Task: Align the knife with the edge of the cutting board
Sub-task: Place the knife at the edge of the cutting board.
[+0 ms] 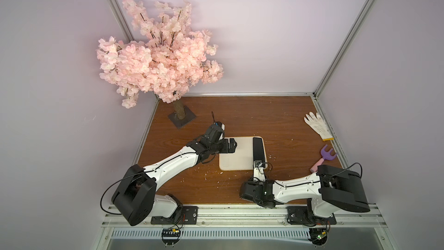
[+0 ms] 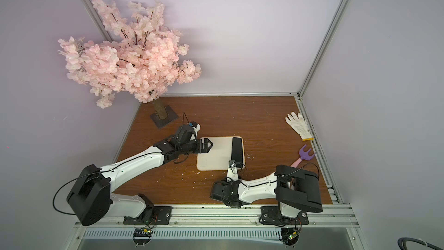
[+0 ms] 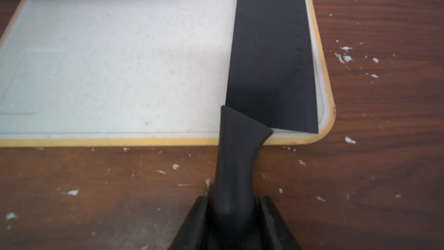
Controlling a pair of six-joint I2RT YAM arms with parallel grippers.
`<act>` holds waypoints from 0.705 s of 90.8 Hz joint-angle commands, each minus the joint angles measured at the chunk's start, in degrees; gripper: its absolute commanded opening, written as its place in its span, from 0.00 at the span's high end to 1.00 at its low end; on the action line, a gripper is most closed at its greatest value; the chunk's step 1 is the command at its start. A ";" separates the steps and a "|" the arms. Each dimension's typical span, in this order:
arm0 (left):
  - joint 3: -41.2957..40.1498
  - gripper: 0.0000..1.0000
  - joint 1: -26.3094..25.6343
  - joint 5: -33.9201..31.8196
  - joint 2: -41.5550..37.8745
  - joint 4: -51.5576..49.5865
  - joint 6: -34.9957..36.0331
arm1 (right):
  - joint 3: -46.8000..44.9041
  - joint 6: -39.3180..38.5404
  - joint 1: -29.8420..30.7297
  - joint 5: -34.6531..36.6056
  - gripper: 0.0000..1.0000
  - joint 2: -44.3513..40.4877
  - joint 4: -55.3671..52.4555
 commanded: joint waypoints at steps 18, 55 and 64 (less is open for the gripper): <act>2.96 0.00 -2.20 1.25 4.85 2.18 -1.41 | -0.62 2.25 1.10 -1.89 0.62 -0.49 -4.52; 5.72 0.00 -5.39 2.70 9.86 3.74 -2.92 | -2.08 3.21 0.99 -0.60 0.61 -2.37 -5.18; 6.29 0.00 -5.81 2.84 10.63 4.07 -3.32 | -2.17 3.57 0.96 -0.34 0.61 -2.51 -5.57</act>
